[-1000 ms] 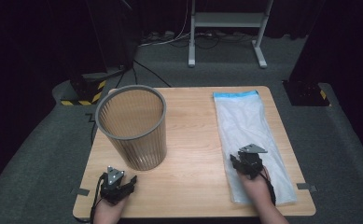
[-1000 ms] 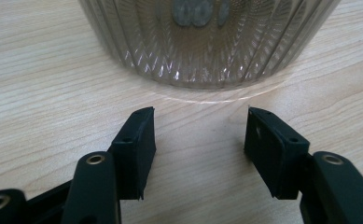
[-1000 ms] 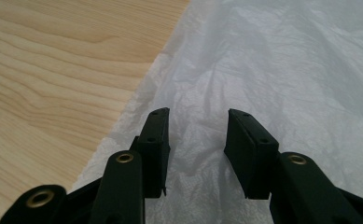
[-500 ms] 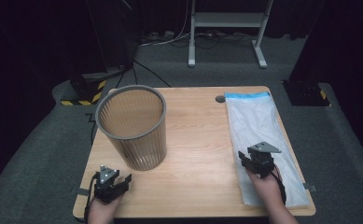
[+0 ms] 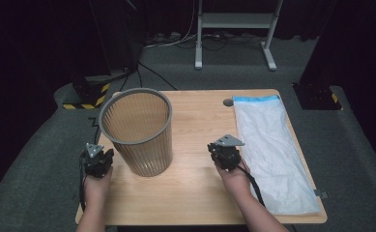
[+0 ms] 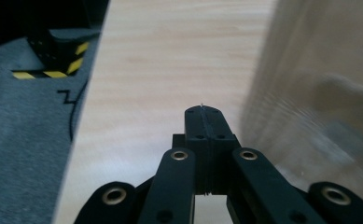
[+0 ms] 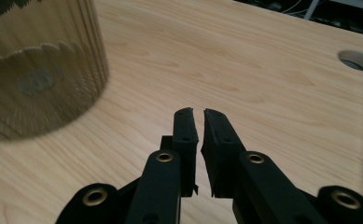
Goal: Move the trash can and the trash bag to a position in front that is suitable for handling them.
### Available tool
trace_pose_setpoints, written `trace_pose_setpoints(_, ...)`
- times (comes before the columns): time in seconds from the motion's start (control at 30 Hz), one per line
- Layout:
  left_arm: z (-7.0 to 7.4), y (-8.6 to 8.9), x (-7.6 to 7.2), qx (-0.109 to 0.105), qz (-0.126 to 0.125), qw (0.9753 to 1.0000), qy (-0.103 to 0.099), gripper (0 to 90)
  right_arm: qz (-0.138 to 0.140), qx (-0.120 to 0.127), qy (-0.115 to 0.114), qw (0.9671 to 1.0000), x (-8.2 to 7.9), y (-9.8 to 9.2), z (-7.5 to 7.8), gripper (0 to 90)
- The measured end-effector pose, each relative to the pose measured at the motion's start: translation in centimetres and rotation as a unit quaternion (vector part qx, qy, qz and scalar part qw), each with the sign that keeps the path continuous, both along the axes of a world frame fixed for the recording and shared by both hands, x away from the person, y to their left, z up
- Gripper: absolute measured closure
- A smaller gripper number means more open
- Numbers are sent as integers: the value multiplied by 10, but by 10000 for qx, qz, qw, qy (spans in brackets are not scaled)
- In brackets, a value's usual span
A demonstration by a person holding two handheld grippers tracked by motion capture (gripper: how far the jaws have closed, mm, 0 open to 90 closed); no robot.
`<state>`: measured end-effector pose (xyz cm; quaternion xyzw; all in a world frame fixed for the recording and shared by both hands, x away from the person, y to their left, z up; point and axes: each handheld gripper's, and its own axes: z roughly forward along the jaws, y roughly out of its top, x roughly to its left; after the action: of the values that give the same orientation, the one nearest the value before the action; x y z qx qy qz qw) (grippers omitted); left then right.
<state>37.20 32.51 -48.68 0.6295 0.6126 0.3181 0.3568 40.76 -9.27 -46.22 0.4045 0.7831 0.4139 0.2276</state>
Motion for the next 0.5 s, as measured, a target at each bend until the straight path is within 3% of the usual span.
trace_pose_setpoints(0.03, 3, 4, 9, -225, -1, 9997, -104, 898, 51, 23, -13, 10000, 6, 13, 2, 852)
trace_pose_setpoints(0.13, 4, 4, 14, -344, -117, 9991, -197, 899, 123, 50, -26, 9999, 12, 27, 3, 853)
trace_pose_setpoints(0.17, 3, -1, 16, -326, -309, 9988, -181, 900, 215, 71, -62, 9997, 15, 40, 4, 835)
trace_pose_setpoints(0.2, 3, -1, 16, -326, -309, 9988, -181, 900, 215, 71, -62, 9997, 15, 40, 4, 835)
trace_pose_setpoints(0.27, 2, -10, 14, -63, -582, 9981, -170, 900, 339, 101, -22, 9994, 17, 49, 5, 814)
trace_pose_setpoints(0.3, 3, -15, 13, 44, -561, 9982, -190, 900, 339, 93, -17, 9994, 18, 51, 5, 809)
trace_pose_setpoints(0.33, 3, -18, 12, -29, -580, 9981, -190, 900, 347, 108, -16, 9993, 18, 52, 5, 804)
trace_pose_setpoints(0.43, 3, -30, 10, 50, -697, 9974, -179, 900, 345, 46, -3, 9994, 16, 46, 5, 773)
trace_pose_setpoints(0.5, 4, -51, 8, 57, -795, 9967, -132, 900, 308, 70, -11, 9995, 13, 37, 5, 762)
